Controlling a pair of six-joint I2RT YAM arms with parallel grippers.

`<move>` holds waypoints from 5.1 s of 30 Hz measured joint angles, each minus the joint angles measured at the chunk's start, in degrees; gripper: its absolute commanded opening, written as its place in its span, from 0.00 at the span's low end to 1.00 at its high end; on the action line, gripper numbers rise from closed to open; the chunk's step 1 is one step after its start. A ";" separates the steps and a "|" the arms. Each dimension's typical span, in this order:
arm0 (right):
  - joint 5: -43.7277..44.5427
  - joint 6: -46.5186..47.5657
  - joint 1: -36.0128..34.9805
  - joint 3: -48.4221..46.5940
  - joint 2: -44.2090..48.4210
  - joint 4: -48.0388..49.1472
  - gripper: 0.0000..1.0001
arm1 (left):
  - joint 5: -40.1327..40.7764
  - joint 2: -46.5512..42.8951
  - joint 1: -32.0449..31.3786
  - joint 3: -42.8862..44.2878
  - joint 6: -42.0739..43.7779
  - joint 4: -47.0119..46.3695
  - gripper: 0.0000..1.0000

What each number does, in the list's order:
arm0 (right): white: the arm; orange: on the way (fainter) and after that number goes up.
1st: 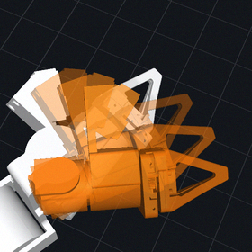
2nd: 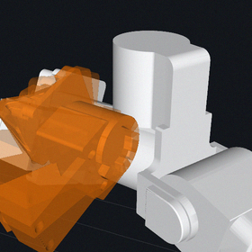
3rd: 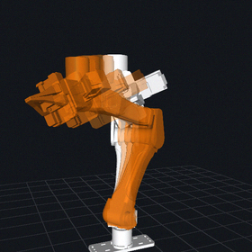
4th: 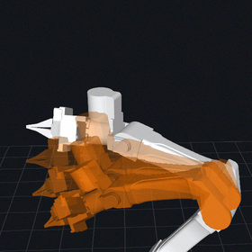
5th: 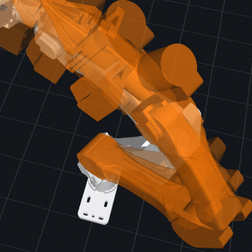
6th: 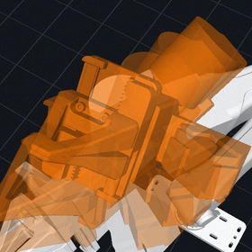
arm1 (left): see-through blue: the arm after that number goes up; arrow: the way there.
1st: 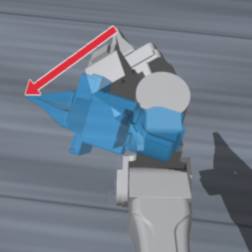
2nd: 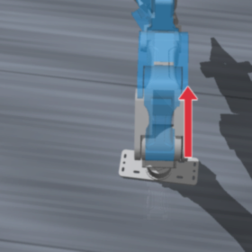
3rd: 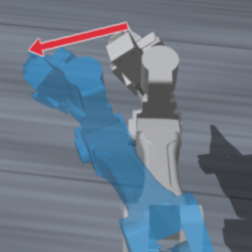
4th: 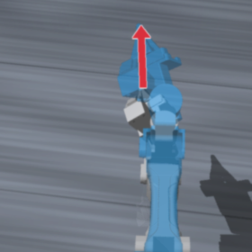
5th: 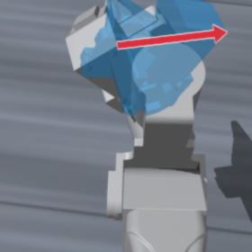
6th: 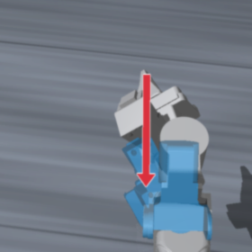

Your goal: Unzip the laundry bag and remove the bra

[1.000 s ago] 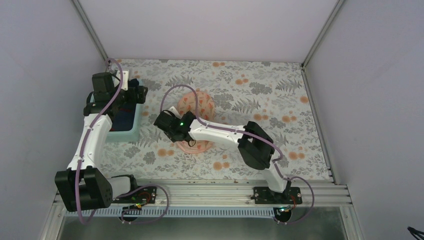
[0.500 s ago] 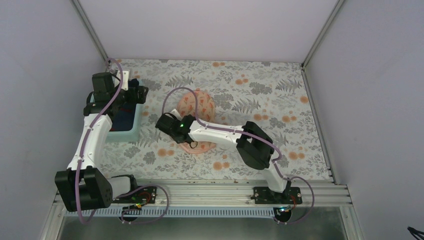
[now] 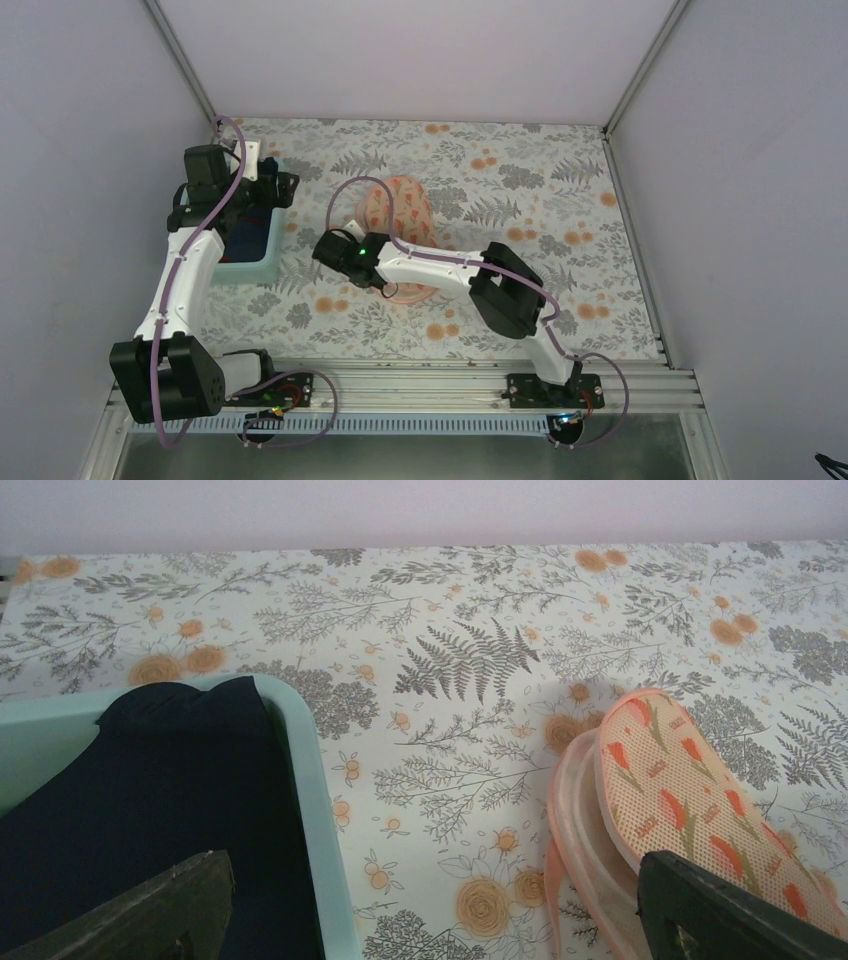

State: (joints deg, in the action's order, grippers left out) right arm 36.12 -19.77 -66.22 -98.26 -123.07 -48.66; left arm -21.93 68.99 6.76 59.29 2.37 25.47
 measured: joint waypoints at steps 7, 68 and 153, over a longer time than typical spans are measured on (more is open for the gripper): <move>-13.62 1.07 2.71 5.95 7.96 7.78 0.04 | -1.29 -0.02 0.00 -0.68 0.17 -0.11 1.00; -40.85 -33.64 34.88 78.88 72.85 42.66 0.64 | -3.82 18.36 -16.26 -18.88 -6.25 -14.03 0.97; -79.12 3.82 32.70 41.40 25.49 41.62 0.91 | -4.55 27.91 -23.02 -5.77 -6.97 -12.41 0.12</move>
State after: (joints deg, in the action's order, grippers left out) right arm -43.00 -15.94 -33.52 -56.86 -97.58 -7.05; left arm -26.48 96.90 -16.25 53.52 -4.60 13.06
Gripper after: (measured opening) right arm 0.916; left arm 0.366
